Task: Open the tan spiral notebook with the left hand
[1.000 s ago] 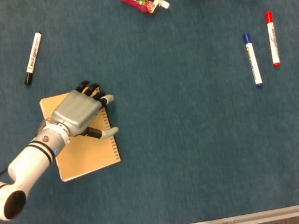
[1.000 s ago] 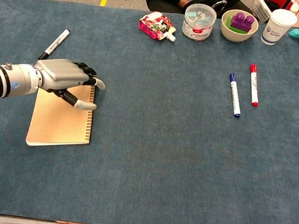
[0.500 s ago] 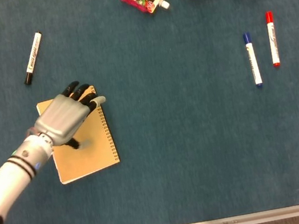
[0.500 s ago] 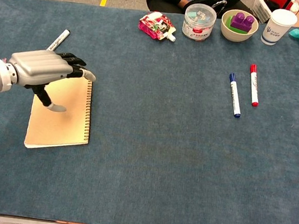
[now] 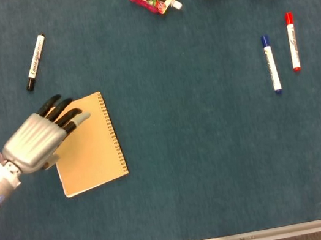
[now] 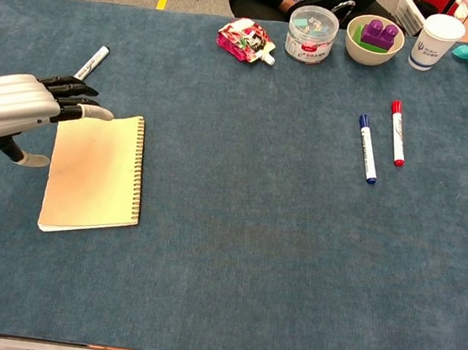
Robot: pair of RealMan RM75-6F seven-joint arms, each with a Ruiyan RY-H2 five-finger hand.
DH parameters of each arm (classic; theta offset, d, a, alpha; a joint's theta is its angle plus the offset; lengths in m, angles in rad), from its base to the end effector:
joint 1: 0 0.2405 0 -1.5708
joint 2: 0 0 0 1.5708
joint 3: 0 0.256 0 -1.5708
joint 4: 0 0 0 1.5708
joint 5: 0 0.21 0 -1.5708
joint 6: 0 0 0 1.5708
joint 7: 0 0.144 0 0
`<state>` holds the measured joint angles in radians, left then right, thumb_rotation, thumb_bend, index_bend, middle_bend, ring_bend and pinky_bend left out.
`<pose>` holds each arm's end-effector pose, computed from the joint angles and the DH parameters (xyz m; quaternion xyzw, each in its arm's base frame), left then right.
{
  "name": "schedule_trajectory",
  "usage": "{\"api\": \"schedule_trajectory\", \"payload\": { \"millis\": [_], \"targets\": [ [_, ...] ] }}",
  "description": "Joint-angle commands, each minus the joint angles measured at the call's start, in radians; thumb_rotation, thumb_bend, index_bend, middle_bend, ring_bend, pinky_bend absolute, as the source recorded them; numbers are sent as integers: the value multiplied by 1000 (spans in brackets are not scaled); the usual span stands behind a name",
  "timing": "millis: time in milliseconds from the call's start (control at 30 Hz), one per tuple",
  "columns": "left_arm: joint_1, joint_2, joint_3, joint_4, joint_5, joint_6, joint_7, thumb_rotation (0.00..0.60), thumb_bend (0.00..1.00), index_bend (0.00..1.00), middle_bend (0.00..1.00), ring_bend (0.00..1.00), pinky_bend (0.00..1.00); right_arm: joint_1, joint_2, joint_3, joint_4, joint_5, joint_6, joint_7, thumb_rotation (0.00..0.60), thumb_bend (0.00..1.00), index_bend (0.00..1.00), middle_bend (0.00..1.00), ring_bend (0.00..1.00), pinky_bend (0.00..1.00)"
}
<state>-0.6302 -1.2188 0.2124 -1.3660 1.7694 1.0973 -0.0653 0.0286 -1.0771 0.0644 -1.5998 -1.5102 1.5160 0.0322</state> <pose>-0.2619 0.2713 0.0623 -0.8738 -0.2403 -0.2722 0.3236 -0.3216 -0.1665 0.1795 0.5807 -0.3814 0.3830 0.6088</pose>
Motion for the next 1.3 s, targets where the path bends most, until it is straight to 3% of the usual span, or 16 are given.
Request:
{"api": "schedule_trajectory", "payload": {
  "millis": [33, 300, 867, 1300],
  "targets": [
    [27, -36, 39, 101, 59, 44, -45, 600, 193, 74, 137, 0, 0, -1, -1, -3, -8, -2, 1, -10, 600, 222, 238, 249, 147, 265],
    [35, -89, 66, 229, 115, 74, -107, 600, 194, 87, 30, 0, 0, -3, 1, -7, -33, -5, 3, -40, 600, 222, 238, 249, 147, 265],
    [69, -200, 79, 461, 136, 138, -207, 600, 193, 87, 27, 0, 0, -1, 7, -6, -71, -5, 6, -89, 600, 222, 238, 249, 147, 265],
    [72, -252, 78, 541, 132, 160, -282, 600, 194, 87, 27, 0, 0, -4, 9, -5, -94, -5, 14, -117, 600, 222, 238, 249, 147, 265]
  ]
}}
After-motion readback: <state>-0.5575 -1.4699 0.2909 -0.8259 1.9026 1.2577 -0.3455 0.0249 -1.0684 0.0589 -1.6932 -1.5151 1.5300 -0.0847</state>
